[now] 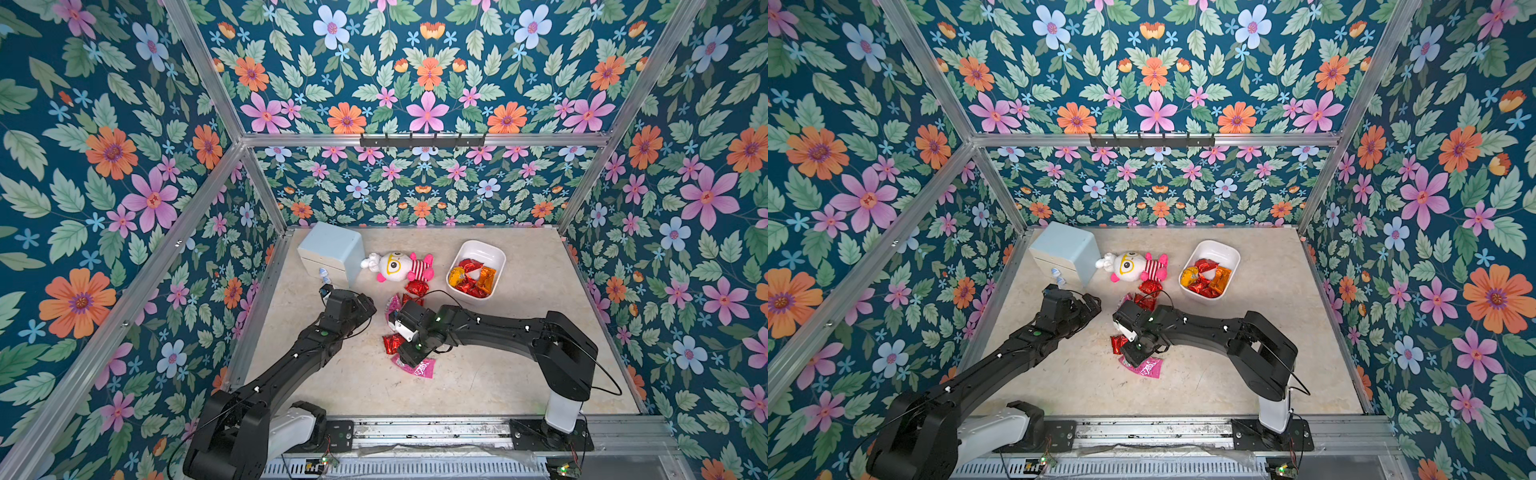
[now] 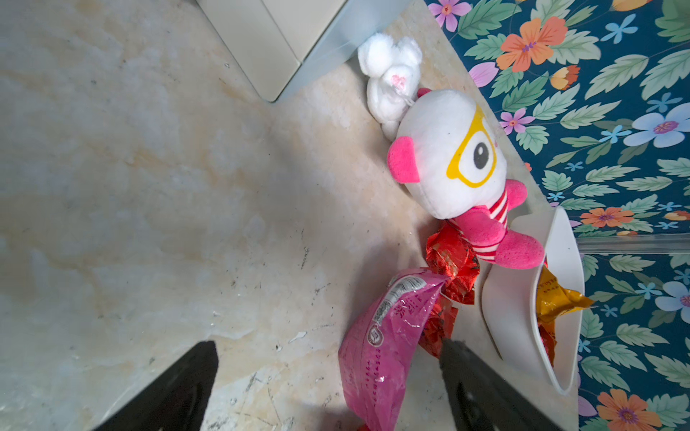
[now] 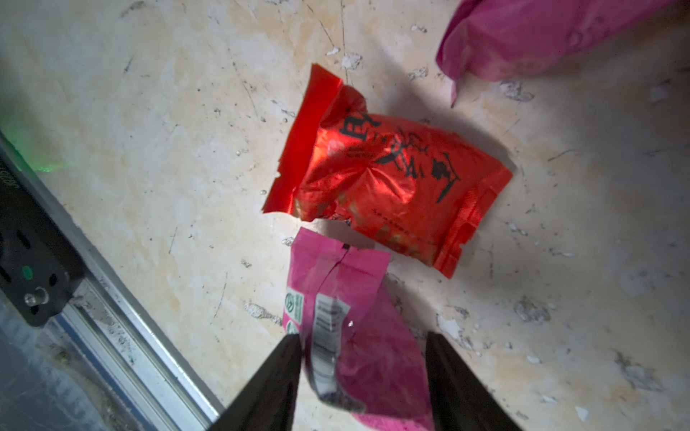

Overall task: Put the tea bags into the storage box
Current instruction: Pick up the tea bag from the center of the board.

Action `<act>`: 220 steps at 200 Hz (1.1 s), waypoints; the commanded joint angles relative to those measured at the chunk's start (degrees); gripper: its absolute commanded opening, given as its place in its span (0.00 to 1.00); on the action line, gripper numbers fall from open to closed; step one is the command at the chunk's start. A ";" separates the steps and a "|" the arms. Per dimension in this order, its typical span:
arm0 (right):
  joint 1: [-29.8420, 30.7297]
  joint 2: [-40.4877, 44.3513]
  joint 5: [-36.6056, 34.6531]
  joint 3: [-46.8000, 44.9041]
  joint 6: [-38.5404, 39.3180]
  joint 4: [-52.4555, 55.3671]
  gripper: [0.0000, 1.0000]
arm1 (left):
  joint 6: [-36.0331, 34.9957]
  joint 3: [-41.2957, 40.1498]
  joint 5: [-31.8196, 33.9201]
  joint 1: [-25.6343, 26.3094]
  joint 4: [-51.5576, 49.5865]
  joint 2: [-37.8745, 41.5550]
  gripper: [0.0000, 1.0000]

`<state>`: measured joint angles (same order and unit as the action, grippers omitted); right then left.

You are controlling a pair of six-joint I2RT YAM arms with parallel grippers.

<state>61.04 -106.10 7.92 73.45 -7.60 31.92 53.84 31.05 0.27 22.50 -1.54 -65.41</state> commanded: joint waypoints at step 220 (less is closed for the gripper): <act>-18.23 14.81 -7.67 4.68 -12.26 1.02 0.00 | -3.08 7.88 -6.27 2.22 1.54 -7.75 0.99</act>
<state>47.70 -93.38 3.79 77.12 -15.75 34.61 52.27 37.93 -4.89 23.64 -0.82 -72.27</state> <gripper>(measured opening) 0.068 0.993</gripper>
